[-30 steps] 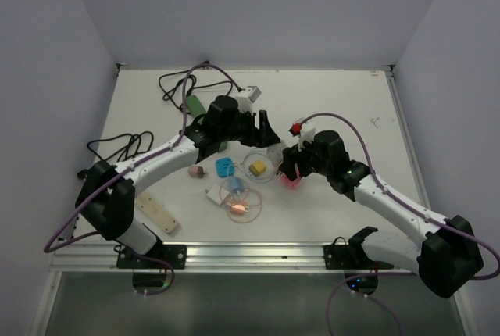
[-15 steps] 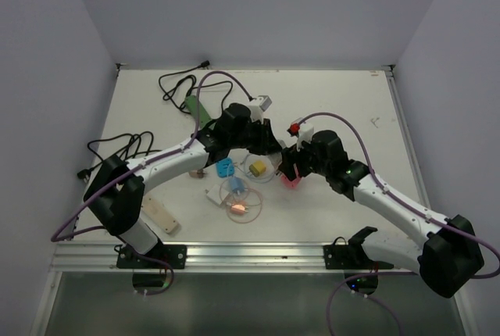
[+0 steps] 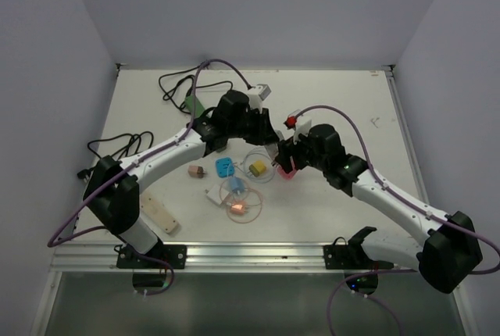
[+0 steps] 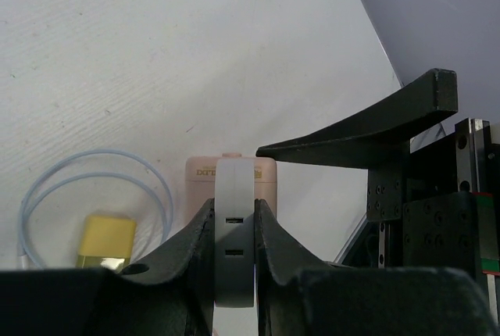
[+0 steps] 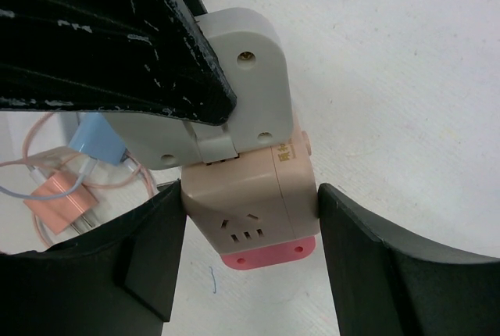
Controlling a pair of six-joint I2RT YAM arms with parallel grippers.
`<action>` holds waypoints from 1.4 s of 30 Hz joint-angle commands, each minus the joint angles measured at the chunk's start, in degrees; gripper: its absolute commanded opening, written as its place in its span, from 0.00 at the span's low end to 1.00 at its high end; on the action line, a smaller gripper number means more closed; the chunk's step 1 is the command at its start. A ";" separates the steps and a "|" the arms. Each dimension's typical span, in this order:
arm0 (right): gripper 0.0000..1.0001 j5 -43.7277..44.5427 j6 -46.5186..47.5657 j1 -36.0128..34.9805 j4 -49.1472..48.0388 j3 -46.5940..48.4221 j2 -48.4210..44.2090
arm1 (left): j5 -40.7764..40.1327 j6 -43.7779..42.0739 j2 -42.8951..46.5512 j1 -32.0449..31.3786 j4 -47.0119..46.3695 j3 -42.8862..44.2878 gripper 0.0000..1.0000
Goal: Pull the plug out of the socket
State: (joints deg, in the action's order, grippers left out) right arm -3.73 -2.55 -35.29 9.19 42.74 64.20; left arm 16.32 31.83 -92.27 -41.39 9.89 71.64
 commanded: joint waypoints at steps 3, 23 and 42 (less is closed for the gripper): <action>0.00 1.00 1.58 -1.01 5.83 1.55 2.59 | -2.87 -2.13 4.46 6.05 -1.54 5.61 0.00; 0.00 1.61 0.88 -1.71 6.89 2.61 2.51 | -4.19 -3.01 8.77 11.85 0.57 1.07 0.00; 0.00 -1.54 -1.59 -1.71 5.84 3.14 -1.10 | -0.23 3.94 4.20 12.29 -12.00 -19.96 0.48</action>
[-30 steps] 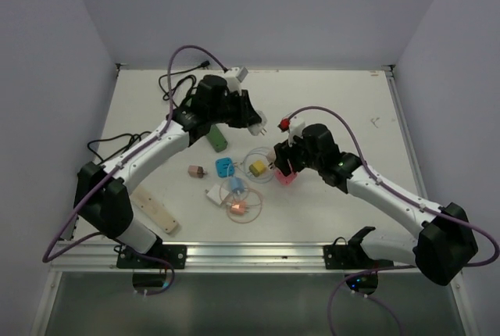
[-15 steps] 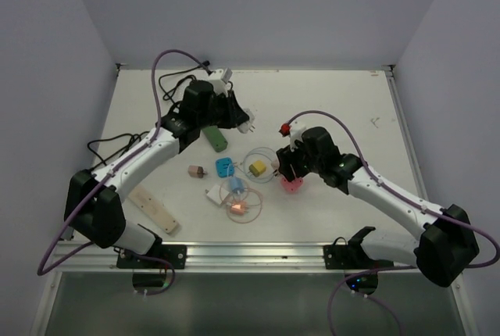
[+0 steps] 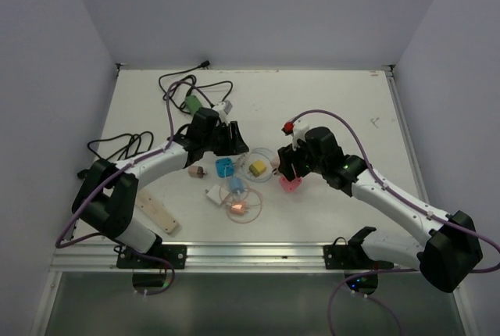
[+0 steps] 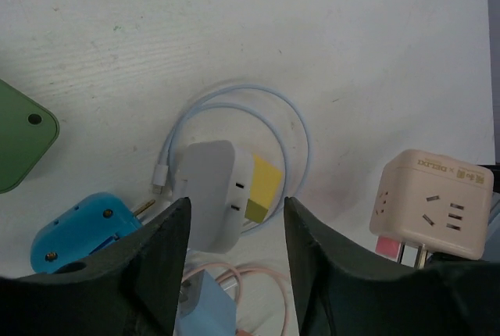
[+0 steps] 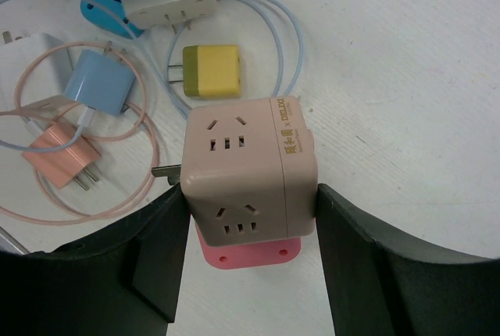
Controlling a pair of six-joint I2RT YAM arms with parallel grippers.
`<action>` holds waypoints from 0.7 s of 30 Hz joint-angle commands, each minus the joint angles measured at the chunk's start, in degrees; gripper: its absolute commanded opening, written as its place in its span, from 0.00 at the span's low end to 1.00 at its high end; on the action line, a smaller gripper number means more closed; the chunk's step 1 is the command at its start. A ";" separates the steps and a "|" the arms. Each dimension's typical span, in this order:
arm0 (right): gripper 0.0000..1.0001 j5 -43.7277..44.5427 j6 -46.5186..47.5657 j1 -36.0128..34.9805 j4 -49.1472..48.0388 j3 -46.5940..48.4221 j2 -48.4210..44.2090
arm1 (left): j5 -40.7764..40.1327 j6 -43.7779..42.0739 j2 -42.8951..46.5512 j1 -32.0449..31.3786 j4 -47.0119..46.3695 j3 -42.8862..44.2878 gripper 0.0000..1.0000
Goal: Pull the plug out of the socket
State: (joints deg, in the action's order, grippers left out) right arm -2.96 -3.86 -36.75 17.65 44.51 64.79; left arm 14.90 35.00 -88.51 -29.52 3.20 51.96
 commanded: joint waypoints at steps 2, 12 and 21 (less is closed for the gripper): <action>0.00 -2.92 -0.01 -0.25 -2.97 1.37 -1.51 | 1.10 0.86 1.58 0.43 -4.96 -0.55 0.64; 0.00 -7.14 3.42 -0.34 -5.78 1.80 -0.90 | 3.64 2.61 8.35 0.43 1.80 1.65 0.95; 0.00 -11.19 10.09 -1.74 -11.23 3.39 1.21 | 11.90 8.15 8.62 -1.06 0.58 3.14 0.99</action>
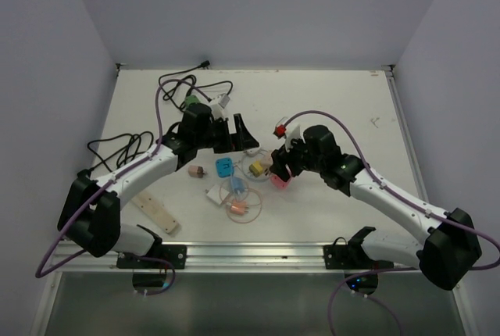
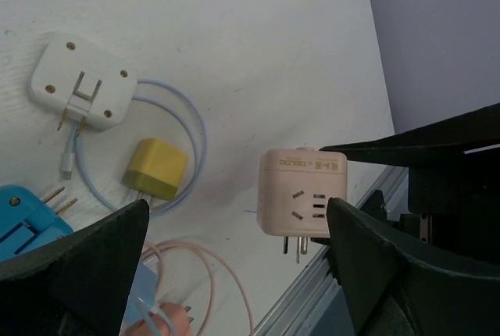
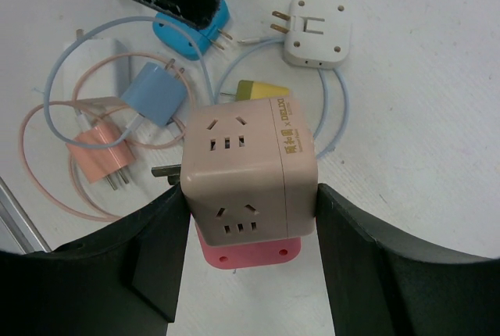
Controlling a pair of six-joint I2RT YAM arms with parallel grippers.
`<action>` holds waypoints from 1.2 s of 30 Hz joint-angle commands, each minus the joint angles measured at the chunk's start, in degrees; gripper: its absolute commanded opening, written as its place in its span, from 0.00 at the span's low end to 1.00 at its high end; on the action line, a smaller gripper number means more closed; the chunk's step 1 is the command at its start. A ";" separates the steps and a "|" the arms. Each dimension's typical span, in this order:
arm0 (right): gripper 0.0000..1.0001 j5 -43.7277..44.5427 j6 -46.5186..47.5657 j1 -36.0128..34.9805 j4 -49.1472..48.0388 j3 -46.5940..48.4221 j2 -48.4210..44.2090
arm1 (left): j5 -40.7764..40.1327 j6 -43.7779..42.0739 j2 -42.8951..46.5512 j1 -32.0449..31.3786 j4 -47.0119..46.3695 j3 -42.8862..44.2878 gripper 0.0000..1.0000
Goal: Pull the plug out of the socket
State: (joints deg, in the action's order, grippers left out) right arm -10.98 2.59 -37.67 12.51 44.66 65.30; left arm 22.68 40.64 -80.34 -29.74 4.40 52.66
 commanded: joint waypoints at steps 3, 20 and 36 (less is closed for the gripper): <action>0.00 -3.43 4.79 -1.70 -6.62 4.29 2.11 | 5.79 2.60 -0.61 -1.99 -0.19 4.46 0.99; 0.00 -1.15 8.57 -4.52 -8.03 6.84 4.22 | 3.87 1.90 -6.59 -5.59 4.38 7.19 0.95; 0.00 0.26 7.17 -5.22 -9.70 6.14 4.49 | 3.08 -0.30 -6.59 -7.88 3.95 7.28 0.31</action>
State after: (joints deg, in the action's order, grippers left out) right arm -11.42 10.24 -42.74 7.81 48.31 70.39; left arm 25.63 41.78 -87.79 -37.34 9.15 58.39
